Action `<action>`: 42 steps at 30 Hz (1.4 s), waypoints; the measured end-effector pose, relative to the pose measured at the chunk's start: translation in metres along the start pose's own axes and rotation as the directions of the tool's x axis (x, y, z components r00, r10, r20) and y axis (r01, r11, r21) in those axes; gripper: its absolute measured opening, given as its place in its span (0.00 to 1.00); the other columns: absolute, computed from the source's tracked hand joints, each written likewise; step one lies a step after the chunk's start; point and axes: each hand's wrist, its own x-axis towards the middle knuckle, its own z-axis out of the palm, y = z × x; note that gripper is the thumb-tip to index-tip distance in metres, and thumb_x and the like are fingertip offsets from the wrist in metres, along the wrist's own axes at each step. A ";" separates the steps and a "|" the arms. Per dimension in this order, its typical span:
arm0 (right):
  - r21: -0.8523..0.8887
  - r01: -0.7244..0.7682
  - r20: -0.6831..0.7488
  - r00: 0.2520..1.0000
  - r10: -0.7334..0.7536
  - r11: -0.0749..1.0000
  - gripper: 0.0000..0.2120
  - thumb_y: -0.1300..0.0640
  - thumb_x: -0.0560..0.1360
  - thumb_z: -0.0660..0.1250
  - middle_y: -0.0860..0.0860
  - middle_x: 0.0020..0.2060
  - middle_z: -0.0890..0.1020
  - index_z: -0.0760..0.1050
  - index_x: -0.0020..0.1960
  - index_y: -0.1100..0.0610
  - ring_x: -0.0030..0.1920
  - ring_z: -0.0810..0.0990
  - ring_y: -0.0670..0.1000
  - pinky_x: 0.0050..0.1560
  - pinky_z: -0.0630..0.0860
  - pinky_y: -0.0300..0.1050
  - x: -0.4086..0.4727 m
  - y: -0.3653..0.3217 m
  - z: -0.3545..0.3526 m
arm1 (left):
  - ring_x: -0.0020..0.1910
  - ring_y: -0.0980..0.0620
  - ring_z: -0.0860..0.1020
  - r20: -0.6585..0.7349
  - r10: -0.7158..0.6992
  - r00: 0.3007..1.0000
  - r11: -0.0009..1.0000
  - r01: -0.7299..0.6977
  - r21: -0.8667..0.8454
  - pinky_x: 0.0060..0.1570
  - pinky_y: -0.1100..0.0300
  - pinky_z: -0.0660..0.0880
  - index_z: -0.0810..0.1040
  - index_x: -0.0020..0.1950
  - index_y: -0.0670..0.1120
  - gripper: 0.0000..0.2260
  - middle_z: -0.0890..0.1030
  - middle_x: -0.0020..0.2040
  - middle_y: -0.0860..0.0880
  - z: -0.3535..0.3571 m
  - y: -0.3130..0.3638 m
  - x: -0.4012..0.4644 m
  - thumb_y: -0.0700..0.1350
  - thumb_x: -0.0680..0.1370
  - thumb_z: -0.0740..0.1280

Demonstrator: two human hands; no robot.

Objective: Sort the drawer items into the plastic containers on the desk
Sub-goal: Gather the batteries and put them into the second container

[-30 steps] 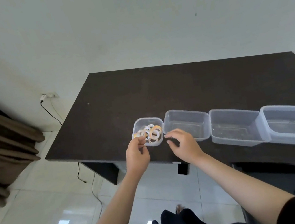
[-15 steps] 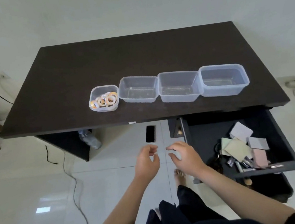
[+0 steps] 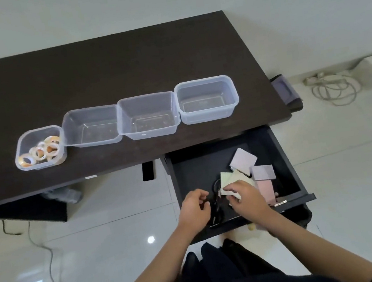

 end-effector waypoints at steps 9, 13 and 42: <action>-0.283 -0.144 0.148 0.970 0.192 0.948 0.28 0.52 0.68 0.71 0.54 0.64 0.68 0.69 0.67 0.50 0.66 0.66 0.56 0.59 0.74 0.50 0.034 0.081 -0.045 | 0.67 0.49 0.64 0.064 -0.111 0.992 0.983 0.100 0.154 0.62 0.57 0.70 0.67 0.69 0.51 0.25 0.64 0.68 0.51 0.067 0.032 0.049 0.48 0.73 0.68; -0.424 -0.176 0.245 0.922 0.300 0.888 0.45 0.40 0.64 0.72 0.57 0.73 0.52 0.51 0.74 0.43 0.70 0.58 0.62 0.65 0.69 0.58 0.049 0.096 -0.051 | 0.69 0.45 0.60 0.097 -0.163 0.982 0.933 0.122 0.338 0.62 0.50 0.71 0.57 0.73 0.56 0.36 0.54 0.74 0.50 0.086 0.039 0.068 0.51 0.70 0.71; -0.346 0.010 0.301 0.948 0.101 0.938 0.22 0.52 0.68 0.70 0.49 0.54 0.67 0.69 0.60 0.45 0.56 0.66 0.53 0.39 0.75 0.44 0.073 0.127 -0.050 | 0.63 0.43 0.65 -0.192 -0.382 0.904 0.835 0.427 0.347 0.61 0.48 0.69 0.37 0.76 0.51 0.55 0.64 0.64 0.43 0.072 -0.003 0.064 0.57 0.63 0.73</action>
